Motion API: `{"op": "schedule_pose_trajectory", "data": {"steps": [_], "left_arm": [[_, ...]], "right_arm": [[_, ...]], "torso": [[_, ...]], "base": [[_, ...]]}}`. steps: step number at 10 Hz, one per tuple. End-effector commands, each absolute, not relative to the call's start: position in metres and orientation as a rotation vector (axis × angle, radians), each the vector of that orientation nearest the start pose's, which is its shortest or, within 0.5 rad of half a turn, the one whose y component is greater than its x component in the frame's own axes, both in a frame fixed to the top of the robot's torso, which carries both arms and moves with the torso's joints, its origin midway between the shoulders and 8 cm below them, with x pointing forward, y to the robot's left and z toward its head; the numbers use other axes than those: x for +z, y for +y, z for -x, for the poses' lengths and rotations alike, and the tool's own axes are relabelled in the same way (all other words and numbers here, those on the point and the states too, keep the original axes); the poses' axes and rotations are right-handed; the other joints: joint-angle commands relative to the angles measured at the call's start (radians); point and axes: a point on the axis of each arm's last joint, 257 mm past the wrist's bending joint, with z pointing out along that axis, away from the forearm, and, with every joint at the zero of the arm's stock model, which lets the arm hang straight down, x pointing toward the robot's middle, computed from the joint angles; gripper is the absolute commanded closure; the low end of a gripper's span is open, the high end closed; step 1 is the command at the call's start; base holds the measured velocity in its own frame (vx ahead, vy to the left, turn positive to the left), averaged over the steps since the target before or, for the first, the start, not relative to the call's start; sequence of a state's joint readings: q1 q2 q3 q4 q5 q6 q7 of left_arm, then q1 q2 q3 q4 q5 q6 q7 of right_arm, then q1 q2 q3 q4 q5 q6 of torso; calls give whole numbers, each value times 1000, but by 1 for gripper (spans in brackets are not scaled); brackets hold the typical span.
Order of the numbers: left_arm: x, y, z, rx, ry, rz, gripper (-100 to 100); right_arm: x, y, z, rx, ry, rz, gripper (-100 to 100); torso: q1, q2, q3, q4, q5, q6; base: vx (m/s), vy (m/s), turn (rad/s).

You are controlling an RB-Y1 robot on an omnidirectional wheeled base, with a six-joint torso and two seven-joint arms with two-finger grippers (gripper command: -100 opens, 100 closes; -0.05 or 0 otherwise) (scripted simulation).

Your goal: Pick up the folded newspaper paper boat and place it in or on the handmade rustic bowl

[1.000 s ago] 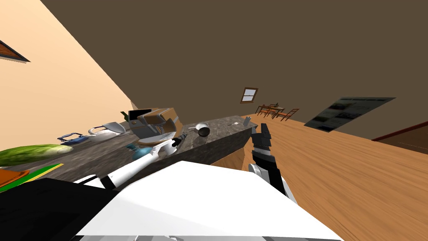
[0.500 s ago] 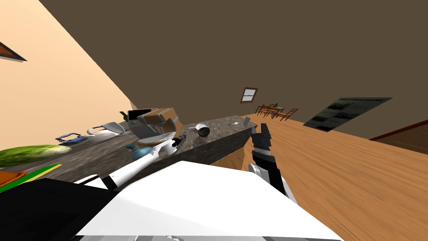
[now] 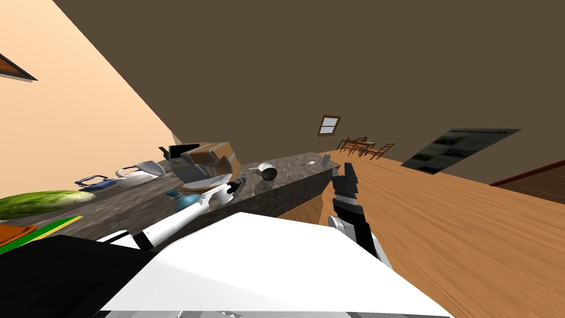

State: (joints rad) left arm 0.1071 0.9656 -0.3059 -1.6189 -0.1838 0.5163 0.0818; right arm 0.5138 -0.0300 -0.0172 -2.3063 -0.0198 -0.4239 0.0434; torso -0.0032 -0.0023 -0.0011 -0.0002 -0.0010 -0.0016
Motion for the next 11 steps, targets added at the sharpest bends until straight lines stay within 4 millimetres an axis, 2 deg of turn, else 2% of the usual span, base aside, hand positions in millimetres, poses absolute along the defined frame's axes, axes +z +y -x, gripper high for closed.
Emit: {"op": "schedule_pose_trajectory", "data": {"steps": [1, 2, 5, 9, 10, 11], "left_arm": [[-310, 497, -454, 1, 1962, 693, 0], [-295, 522, -452, 72, 1938, 703, 100], [-265, 558, -449, 178, 1890, 719, 100], [-207, 604, -445, 319, 1796, 735, 100], [-207, 605, -445, 323, 1795, 737, 100], [-192, 614, -444, 354, 1770, 740, 100]], "right_arm": [[18, -287, -349, 1239, 677, -679, 0], [18, -287, -349, 1239, 677, -679, 0], [18, -287, -349, 1240, 677, -679, 0], [18, -287, -349, 1240, 677, -679, 0], [18, -287, -349, 1240, 677, -679, 0], [18, -287, -349, 1239, 677, -679, 0]], "torso": [[0, 0, 0, 0, 0, 0], [0, 0, 0, 0, 0, 0], [-3, -1, 0, 0, -2, 1], [-7, -2, -1, 0, -3, 2], [-7, -3, -1, 0, -4, 1], [-6, -2, -1, 0, -3, 0]], "base": [[0, 0, 0], [12, -44, -111], [18, -47, -98], [31, -66, -117], [26, -40, 2], [31, -56, -84]]}}
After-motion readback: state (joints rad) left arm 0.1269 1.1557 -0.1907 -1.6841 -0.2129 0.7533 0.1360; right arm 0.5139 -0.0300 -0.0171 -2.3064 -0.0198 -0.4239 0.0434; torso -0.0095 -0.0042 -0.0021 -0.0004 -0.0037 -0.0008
